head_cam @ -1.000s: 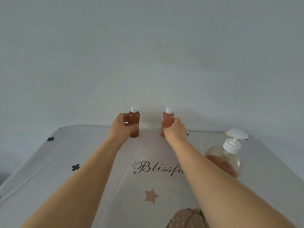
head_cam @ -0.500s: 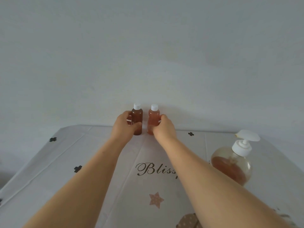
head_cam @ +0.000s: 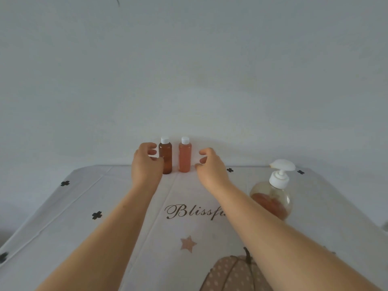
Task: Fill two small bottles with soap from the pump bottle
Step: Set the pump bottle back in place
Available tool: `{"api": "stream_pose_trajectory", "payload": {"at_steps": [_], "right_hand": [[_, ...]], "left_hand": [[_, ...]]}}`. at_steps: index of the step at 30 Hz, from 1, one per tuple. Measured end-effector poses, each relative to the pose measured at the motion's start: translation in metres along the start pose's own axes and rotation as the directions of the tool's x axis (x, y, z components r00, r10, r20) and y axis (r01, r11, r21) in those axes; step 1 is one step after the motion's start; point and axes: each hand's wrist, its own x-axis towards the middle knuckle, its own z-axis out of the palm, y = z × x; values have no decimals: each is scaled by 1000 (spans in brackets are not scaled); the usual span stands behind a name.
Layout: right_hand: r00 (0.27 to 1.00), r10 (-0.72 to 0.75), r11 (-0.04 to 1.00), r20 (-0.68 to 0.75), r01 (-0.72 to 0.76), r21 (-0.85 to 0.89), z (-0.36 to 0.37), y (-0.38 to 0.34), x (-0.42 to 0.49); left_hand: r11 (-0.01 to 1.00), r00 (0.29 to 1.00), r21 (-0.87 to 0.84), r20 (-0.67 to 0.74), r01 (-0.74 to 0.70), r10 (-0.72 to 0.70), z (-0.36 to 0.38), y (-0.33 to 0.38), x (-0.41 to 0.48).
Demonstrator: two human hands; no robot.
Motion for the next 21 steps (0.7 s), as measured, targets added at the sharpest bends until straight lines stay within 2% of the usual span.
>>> {"api": "stream_pose_trajectory", "payload": {"at_steps": [4,9,12,15,17,19,21], "right_hand": [[997,-83,997,9,83,2,-21,7,-41],[978,-207,978,2,207,-24,-64,23,-105],[967,-223,975,-123,224,-9,-101,41,-136],[953,-141,990,-267,138,-32,-135,70,-142],[953,-42,999,-301,33,-35,-152,91,-140],[957,48,996,-285,-66,-53,-162,110,-134],[972,130,989,-197,-142,-48,-166,125,-128]], "left_hand": [[996,998,-83,48,-34,38,-1,19,-29],[987,978,-158,200,-22,54,7,37,-72],[979,943,-203,322,-24,90,16,50,-100],[983,883,-181,459,-14,97,27,57,-126],[990,850,-137,519,-24,92,35,60,-141],[995,829,-81,553,-52,88,43,60,-153],[996,823,-46,560,-82,93,52,61,-166]]}}
